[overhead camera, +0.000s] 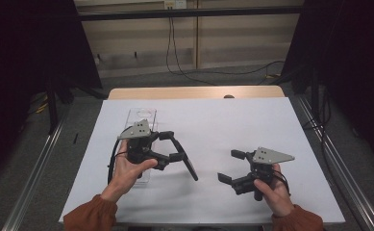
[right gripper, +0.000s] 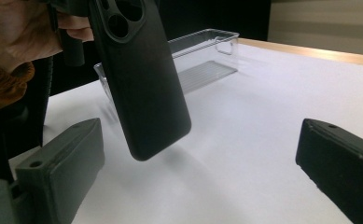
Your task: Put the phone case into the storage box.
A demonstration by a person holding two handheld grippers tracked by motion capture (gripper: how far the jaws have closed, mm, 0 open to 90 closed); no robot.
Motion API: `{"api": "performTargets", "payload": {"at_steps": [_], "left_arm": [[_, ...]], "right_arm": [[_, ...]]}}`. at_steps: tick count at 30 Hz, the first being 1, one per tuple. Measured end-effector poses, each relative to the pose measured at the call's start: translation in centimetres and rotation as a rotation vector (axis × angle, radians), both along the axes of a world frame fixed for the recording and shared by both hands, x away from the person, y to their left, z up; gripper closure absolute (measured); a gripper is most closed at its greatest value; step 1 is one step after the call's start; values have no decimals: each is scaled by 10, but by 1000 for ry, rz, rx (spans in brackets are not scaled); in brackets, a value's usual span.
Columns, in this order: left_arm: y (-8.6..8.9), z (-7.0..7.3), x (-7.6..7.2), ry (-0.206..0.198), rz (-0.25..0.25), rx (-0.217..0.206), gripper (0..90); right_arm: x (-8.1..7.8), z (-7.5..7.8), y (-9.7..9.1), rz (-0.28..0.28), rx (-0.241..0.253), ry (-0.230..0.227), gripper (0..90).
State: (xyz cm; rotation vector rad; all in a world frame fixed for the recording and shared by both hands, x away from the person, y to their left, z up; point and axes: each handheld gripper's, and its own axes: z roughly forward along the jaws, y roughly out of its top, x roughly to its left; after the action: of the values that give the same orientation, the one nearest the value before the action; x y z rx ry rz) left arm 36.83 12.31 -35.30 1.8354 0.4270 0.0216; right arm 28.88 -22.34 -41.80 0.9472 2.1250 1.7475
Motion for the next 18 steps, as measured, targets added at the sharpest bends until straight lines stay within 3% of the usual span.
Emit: {"api": "performTargets", "payload": {"at_steps": [9, 18], "left_arm": [[6, 2, 4, 5, 48, 9, 150], [9, 9, 7, 2, 84, 19, 150]], "right_arm": [[-12, 1, -18, -101, 13, -18, 0], [-22, -1, -31, -158, 4, -22, 1]]}}
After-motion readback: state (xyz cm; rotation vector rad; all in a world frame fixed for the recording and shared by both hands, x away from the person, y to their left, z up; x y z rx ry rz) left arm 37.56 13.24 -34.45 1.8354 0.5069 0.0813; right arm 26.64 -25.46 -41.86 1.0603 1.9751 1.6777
